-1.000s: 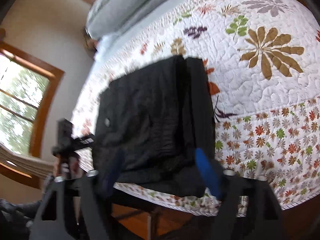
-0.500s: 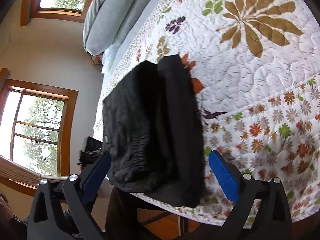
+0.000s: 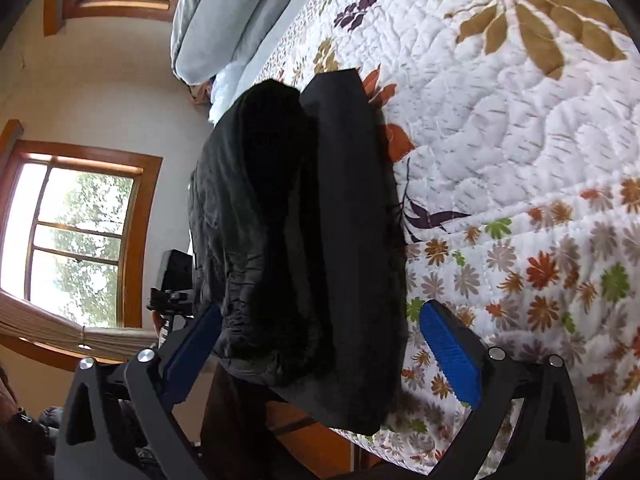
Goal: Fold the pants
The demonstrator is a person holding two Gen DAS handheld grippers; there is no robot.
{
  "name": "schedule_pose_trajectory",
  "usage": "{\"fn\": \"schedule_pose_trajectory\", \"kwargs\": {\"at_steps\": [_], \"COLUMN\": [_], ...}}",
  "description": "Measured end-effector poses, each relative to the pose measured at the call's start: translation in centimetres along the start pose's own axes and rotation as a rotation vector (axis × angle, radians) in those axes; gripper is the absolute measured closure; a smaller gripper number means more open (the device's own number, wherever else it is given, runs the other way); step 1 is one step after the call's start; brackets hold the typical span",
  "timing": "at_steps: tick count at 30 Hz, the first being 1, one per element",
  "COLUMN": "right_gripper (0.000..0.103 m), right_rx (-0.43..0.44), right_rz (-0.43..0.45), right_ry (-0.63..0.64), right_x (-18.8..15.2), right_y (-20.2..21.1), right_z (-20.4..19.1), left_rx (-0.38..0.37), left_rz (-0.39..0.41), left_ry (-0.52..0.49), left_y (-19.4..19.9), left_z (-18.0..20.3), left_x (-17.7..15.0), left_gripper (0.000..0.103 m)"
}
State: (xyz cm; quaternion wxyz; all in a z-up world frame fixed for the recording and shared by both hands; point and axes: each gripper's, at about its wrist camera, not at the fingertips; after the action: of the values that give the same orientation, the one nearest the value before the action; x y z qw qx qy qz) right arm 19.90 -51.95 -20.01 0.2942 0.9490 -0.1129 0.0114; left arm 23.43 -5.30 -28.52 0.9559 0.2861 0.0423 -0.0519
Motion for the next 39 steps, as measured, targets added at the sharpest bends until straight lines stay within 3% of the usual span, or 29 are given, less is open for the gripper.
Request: {"fn": "schedule_pose_trajectory", "kwargs": {"at_steps": [5, 7, 9, 12, 18, 24, 39], "right_gripper": [0.003, 0.005, 0.021, 0.038, 0.051, 0.054, 0.054], "right_rx": [0.026, -0.007, -0.057, -0.048, -0.038, -0.016, 0.026], "right_rz": [-0.031, -0.031, -0.038, -0.017, 0.006, 0.017, 0.022], "right_ry": [0.045, 0.068, 0.099, 0.128, 0.155, 0.181, 0.163], "right_x": [0.0, 0.0, -0.2, -0.3, -0.4, 0.0, 6.9], "right_y": [-1.3, -2.2, -2.9, -2.9, -2.8, -2.9, -9.0], "right_z": [-1.3, -1.9, -2.3, -3.1, -4.4, -5.4, -7.9], "left_rx": [-0.009, -0.018, -0.004, 0.003, -0.011, -0.023, 0.042], "left_rz": [-0.003, -0.01, -0.003, 0.014, 0.046, 0.106, 0.24], "left_ry": [-0.031, -0.019, -0.022, -0.035, -0.021, -0.022, 0.019], "left_y": [-0.3, -0.4, -0.8, -0.7, -0.5, 1.5, 7.1], "left_z": [1.0, 0.0, 0.4, 1.2, 1.1, 1.1, -0.7], "left_x": [0.3, 0.0, 0.1, 0.1, -0.2, 0.4, 5.7], "left_gripper": [0.003, 0.003, 0.003, 0.004, 0.007, 0.024, 0.028]}}
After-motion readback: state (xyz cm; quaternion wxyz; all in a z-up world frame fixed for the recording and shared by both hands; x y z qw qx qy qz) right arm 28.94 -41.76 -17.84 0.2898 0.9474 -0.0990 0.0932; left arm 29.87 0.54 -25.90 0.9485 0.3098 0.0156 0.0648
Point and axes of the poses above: each gripper's, at about its wrist camera, not at the fingertips, and y roughly against the way its jaws point, z to its right, x to its top, and after that the axes turned 2 degrees about -y, right-handed
